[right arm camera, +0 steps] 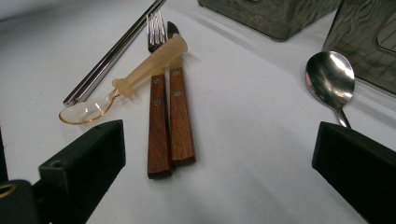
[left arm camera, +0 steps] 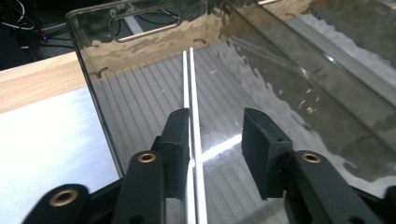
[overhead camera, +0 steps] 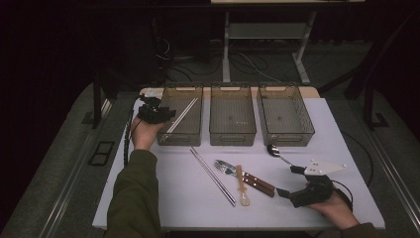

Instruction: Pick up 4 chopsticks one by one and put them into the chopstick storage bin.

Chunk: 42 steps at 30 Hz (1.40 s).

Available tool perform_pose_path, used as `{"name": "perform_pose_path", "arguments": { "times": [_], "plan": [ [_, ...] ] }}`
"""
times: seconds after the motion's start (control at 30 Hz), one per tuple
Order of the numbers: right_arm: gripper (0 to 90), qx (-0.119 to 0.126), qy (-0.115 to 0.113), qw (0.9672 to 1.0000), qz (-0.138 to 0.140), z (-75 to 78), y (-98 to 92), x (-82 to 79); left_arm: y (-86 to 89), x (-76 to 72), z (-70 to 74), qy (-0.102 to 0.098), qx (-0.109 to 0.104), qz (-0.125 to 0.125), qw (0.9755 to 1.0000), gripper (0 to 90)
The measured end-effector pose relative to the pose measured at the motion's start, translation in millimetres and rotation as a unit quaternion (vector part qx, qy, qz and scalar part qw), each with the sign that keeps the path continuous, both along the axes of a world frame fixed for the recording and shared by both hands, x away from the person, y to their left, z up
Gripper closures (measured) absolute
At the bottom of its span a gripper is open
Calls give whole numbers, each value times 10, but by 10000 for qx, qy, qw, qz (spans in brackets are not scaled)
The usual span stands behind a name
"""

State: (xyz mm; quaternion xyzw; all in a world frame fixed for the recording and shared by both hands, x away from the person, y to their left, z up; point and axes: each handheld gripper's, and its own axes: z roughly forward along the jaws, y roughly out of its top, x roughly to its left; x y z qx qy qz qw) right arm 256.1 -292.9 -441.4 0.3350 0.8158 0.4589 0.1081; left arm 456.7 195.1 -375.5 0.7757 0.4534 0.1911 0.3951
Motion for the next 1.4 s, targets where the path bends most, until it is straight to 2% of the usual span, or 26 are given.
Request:
{"name": "perform_pose_path", "arguments": {
  "times": [0.2, 0.3, 0.37, 0.6, 0.83, 0.87, 0.97, 1.13, 1.4],
  "plan": [
    [25, -4, 0, 10000, 3, 0, 3, 3, 5, -84, 77, -3, -233, -84, 9997, 525],
    [25, -17, 13, 10000, 2, -4, 5, 4, 5, -147, 99, -12, -252, -122, 9996, 479],
    [25, -23, 12, 10000, 2, -4, 6, 2, 1, -203, 102, 1, -336, -176, 9993, 450],
    [25, -17, 5, 10000, -20, -2, -1, -5, -13, -452, 59, -3, -425, -270, 9987, 322],
    [25, -32, 2, 10000, -27, -3, 5, -7, -57, -749, 19, -89, -570, -394, 9976, 266],
    [25, -25, 2, 10000, -29, -3, 6, -6, -69, -788, 9, -82, -573, -431, 9974, 256],
    [25, -41, 9, 10000, -24, -6, 13, -6, -114, -894, -1, -129, -406, -555, 9975, 228],
    [25, -26, -16, 10000, -25, 6, 6, -21, -176, -1039, -26, -124, -358, -762, 9964, 187],
    [25, -27, -31, 10000, 7, 10, 12, -27, -326, -1305, -116, -57, -290, -1108, 9934, 185]
  ]
}}
